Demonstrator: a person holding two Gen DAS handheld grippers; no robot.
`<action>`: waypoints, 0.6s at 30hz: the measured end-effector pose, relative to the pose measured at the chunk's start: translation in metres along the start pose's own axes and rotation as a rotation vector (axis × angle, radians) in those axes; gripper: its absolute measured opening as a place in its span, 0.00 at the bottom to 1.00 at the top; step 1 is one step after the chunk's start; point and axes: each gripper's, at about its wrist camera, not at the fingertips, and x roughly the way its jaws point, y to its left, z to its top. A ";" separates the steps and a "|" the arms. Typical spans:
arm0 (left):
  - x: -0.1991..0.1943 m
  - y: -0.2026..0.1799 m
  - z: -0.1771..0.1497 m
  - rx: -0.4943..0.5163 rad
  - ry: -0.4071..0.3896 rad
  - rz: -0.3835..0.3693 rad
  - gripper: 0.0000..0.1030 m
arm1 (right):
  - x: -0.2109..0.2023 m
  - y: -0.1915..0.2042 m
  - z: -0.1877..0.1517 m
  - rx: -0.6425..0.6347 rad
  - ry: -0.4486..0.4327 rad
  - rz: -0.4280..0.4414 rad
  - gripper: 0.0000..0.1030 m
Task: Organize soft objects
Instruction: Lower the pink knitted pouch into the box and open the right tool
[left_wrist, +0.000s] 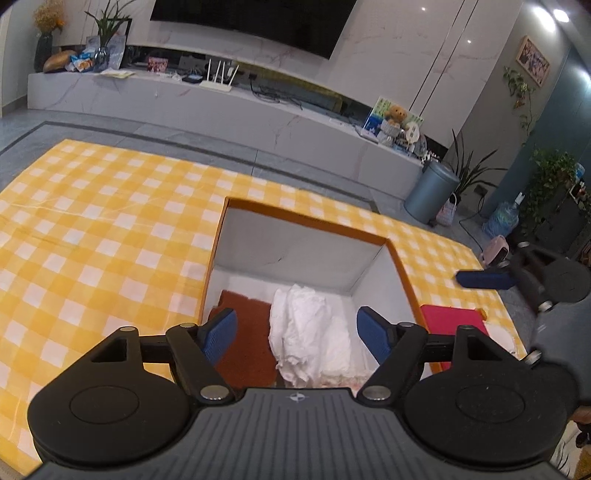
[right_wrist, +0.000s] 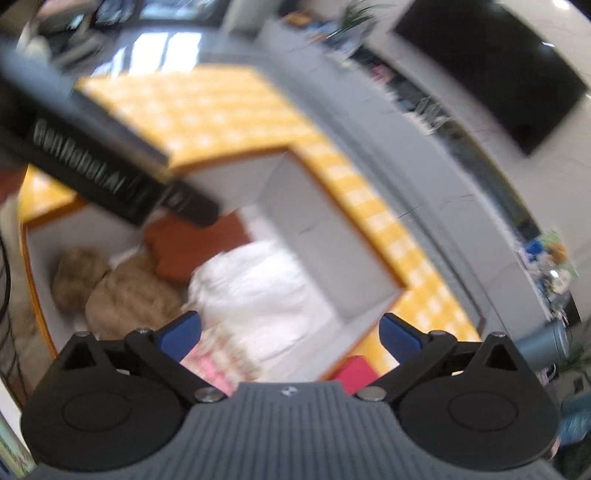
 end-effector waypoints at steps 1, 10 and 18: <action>-0.002 -0.002 0.000 0.003 -0.010 0.001 0.84 | -0.006 -0.007 -0.002 0.035 -0.018 -0.010 0.97; -0.023 -0.038 -0.010 0.091 -0.139 -0.026 0.87 | -0.041 -0.053 -0.050 0.265 -0.066 -0.080 0.97; -0.022 -0.074 -0.018 0.185 -0.084 -0.097 0.87 | -0.042 -0.085 -0.112 0.445 -0.014 -0.133 0.97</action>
